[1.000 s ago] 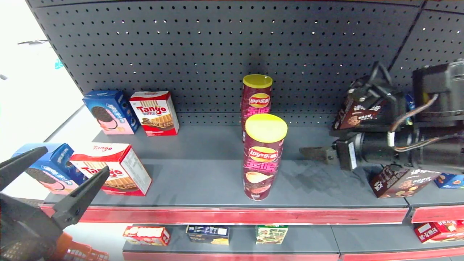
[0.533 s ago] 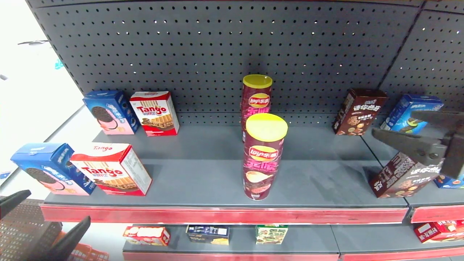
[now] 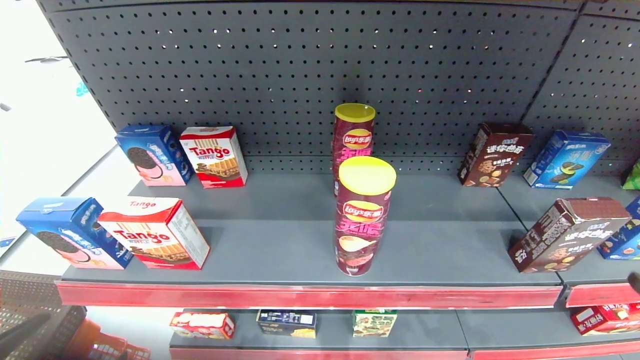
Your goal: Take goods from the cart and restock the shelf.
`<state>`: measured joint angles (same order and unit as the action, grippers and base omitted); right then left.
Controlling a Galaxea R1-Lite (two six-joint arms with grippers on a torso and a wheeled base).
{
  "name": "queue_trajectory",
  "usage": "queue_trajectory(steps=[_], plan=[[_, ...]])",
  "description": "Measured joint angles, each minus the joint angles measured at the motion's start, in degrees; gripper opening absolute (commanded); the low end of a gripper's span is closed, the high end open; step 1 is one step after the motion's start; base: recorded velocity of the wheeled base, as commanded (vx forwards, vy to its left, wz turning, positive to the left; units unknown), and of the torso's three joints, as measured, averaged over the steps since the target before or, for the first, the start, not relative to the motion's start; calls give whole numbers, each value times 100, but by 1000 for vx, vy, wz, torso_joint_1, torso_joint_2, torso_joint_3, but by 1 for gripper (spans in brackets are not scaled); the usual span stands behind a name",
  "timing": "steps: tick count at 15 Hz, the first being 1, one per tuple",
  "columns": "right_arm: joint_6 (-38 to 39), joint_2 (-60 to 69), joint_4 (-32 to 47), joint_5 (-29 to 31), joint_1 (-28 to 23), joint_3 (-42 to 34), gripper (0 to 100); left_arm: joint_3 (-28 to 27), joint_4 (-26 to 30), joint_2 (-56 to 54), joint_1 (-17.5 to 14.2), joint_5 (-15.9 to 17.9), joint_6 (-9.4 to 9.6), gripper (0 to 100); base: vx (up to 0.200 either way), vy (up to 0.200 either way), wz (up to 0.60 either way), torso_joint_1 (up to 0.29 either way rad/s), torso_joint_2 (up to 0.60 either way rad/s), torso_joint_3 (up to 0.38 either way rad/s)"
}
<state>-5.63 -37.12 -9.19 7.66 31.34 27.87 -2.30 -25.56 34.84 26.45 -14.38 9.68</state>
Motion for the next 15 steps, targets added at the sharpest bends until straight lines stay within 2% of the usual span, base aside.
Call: queue_trajectory(steps=[1, 4, 7, 9, 11, 13, 15], plan=[[2, 276, 13, 2, -9, -336, 100, 118, 69, -17, -2, -1, 0, 100, 0, 0, 0, 0, 0, 0], [6, 879, 46, 57, -105, -1271, 100, 210, 725, -157, -38, -11, -9, 100, 0, 0, 0, 0, 0, 0], [22, 1146, 88, 99, -756, -2002, 100, 228, 1840, -624, -63, -20, -16, 100, 0, 0, 0, 0, 0, 0], [44, 1259, 252, 101, -1261, -2462, 100, 230, 2105, -951, -154, -22, -43, 100, 0, 0, 0, 0, 0, 0], [137, 1434, 717, 88, -1911, -2622, 100, 230, 2132, -1130, -557, -28, -119, 100, 0, 0, 0, 0, 0, 0], [189, 1629, 851, -74, -2675, -2642, 100, 230, 2143, -1243, -918, -26, -254, 100, 0, 0, 0, 0, 0, 0], [230, 2092, 901, -352, -3202, -2638, 100, 230, 2144, -1431, -1460, -26, -330, 100, 0, 0, 0, 0, 0, 0]])
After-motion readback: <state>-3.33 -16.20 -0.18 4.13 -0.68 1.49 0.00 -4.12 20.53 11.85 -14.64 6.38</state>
